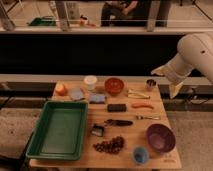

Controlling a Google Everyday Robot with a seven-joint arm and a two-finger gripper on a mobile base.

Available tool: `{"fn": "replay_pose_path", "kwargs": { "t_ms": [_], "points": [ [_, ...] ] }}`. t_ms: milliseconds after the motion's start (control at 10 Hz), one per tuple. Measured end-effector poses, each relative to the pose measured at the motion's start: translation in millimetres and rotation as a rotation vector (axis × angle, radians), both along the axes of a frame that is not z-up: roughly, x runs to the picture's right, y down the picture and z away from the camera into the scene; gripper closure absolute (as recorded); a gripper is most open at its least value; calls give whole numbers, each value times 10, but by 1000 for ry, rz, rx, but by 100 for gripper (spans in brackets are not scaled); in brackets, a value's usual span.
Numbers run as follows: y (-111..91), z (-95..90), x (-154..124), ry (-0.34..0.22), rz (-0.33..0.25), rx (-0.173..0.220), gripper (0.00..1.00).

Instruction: Stack cups on top of each other

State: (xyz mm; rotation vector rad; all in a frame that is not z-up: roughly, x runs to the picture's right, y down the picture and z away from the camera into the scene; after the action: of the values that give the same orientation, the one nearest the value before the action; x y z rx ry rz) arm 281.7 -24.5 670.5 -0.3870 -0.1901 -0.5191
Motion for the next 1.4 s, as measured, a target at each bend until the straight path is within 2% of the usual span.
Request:
{"fn": "replay_pose_path", "kwargs": {
  "t_ms": [600,1100,1400],
  "points": [
    [34,386,-28,-6,38,-43,20],
    [-26,726,106,12,150,-92,20],
    [-55,937,127,21,275,-145,20]
  ]
}}
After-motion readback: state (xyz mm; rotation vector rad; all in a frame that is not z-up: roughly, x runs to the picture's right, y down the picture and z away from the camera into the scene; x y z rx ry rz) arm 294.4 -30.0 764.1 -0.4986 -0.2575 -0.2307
